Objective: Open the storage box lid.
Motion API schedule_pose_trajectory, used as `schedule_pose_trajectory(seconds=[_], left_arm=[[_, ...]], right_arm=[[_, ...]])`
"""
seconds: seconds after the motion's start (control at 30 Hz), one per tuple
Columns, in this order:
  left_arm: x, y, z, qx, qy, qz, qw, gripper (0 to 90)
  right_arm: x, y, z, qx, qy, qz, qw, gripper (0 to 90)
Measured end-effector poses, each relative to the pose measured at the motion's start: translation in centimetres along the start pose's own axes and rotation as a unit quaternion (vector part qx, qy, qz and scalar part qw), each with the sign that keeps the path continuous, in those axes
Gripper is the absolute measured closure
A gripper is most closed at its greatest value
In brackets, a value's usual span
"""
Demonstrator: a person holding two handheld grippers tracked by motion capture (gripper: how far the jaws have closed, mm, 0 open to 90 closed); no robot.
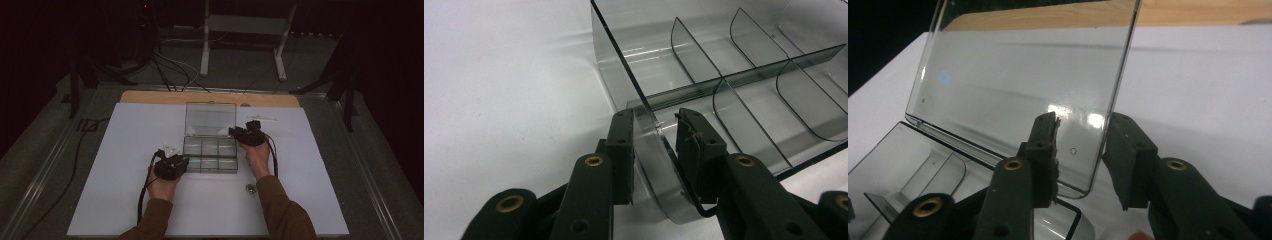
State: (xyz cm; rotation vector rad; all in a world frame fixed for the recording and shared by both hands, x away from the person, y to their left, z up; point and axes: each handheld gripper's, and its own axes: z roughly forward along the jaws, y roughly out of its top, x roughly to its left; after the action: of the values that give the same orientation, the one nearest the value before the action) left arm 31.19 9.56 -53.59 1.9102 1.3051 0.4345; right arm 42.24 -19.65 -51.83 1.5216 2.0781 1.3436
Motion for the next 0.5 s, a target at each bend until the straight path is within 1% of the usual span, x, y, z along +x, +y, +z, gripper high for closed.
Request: schedule_pose_trajectory(seconds=[0.13, 0.3, 0.4, 0.5], left_arm=[[-0.08, 0.01, -0.03, 0.002, 0.003, 0.000, 1.0000, 71.5], [-0.22, -0.04, -0.08, 0.001, 0.005, -0.002, 1.0000, 71.5], [-0.25, -0.07, -0.11, 0.002, 0.004, -0.004, 1.0000, 71.3], [-0.32, -0.10, -0.12, 0.001, 0.005, -0.004, 1.0000, 71.3]], right_arm=[[0.09, -0.01, 0.37, 0.009, -0.003, 0.013, 0.9999, 59.4], [0.03, 0.01, 0.65, 0.016, 0.000, 0.026, 0.9995, 56.5], [-0.13, -0.07, 0.88, 0.023, 0.006, 0.042, 0.9988, 54.1], [-0.24, -0.13, 1.00, 0.026, 0.011, 0.060, 0.9978, 53.6]])
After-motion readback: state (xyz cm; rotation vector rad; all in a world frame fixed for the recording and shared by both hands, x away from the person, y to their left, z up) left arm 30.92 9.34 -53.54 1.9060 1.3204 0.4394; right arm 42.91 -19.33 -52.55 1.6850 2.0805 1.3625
